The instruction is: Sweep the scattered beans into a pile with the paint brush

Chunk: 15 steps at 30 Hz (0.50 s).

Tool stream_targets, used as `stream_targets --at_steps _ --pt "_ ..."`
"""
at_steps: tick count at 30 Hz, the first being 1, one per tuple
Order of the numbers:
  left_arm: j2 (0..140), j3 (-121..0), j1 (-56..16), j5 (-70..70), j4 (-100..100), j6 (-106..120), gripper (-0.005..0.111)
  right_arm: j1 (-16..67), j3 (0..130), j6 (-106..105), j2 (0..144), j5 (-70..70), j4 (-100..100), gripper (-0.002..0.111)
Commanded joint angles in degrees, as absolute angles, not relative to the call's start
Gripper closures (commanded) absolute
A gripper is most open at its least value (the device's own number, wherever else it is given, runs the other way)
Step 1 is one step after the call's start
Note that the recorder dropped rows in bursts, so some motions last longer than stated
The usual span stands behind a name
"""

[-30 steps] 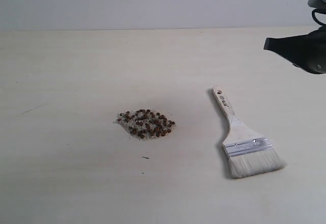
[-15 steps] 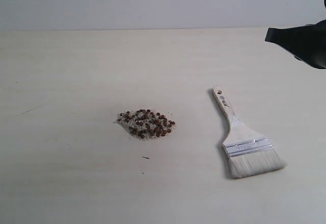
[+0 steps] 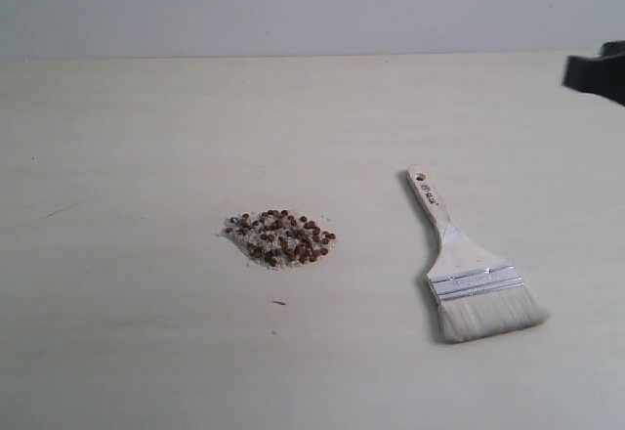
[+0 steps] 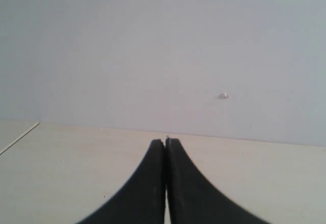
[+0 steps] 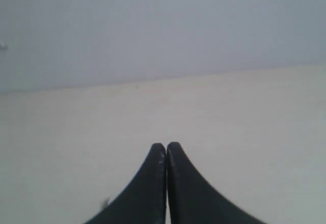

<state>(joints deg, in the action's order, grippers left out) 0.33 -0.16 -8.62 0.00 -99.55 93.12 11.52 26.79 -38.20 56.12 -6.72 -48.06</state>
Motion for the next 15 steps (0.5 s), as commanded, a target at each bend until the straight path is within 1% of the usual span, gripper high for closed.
stream_targets --at_steps 1,4,8,12,15 --pt "0.00 0.00 -8.54 0.00 -99.95 92.97 0.107 4.67 19.38 -36.30 36.06 -5.36 -47.82 0.108" --pt "0.00 0.00 -8.54 0.00 -99.95 92.97 0.107 0.96 14.88 -36.49 25.84 -5.46 -47.35 0.108" --pt "0.00 0.00 -8.54 0.00 -99.95 92.97 0.107 0.30 10.50 -41.93 15.77 -6.31 -47.35 0.108" --pt "0.00 0.00 -8.54 0.00 -99.95 92.97 0.107 0.30 8.52 -42.28 10.57 -5.79 -47.35 0.108" --pt "0.00 0.00 -8.54 0.00 -99.95 92.97 0.107 0.30 7.40 -43.09 9.48 -5.79 -47.60 0.108"
